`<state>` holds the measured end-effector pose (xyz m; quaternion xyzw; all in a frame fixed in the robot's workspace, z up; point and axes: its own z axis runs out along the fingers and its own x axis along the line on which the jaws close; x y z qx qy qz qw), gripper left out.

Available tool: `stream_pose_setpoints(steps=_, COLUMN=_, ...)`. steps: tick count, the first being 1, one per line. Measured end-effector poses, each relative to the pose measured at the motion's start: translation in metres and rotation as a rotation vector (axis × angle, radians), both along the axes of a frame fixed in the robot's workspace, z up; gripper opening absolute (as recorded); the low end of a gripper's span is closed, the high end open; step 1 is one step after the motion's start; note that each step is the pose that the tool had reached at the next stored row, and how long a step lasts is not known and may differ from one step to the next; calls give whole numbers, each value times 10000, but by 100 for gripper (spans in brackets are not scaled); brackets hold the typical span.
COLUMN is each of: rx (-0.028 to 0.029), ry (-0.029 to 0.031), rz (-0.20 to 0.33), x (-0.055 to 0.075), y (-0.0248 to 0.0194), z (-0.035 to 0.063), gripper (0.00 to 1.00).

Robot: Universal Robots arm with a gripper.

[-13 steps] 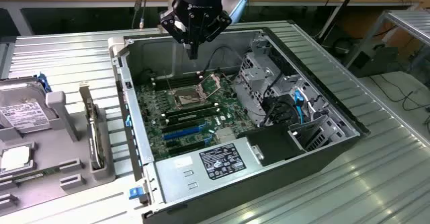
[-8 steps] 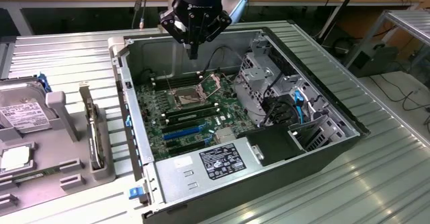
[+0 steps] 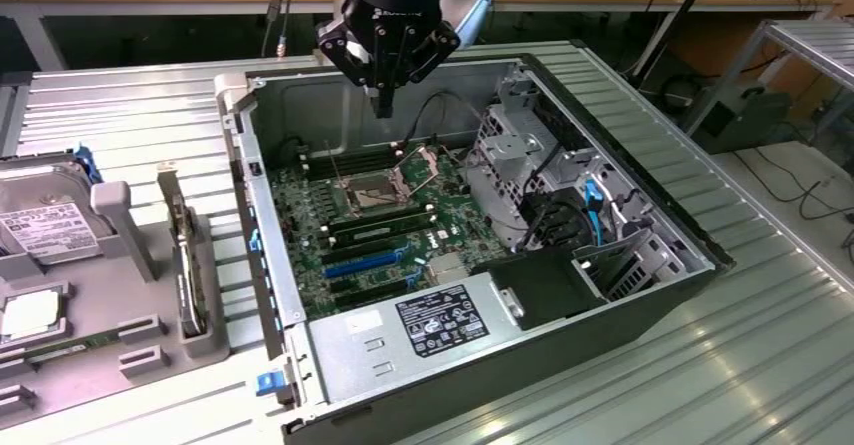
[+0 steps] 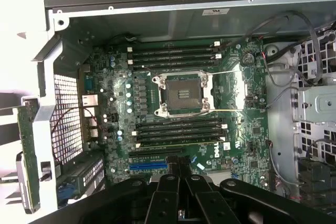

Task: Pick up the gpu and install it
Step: 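Reach for the gpu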

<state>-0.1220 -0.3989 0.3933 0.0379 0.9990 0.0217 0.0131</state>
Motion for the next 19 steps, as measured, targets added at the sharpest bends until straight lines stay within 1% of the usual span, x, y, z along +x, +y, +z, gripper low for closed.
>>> stream_pose_setpoints(steps=2, rx=0, ry=0, rz=0, x=-34, y=0, z=-1, gripper=11)
stream_pose_setpoints(steps=6, rx=0, ry=0, rz=-1, x=-59, y=0, z=-4, gripper=11)
stream_pose_setpoints(steps=13, rx=0, ry=0, rz=0, x=-173, y=0, z=-9, gripper=11)
stream_pose_setpoints(steps=16, rx=0, ry=0, rz=0, x=-176, y=0, z=-9, gripper=11)
stream_pose_setpoints(steps=19, rx=4, ry=0, rz=0, x=-207, y=-1, z=-9, gripper=11)
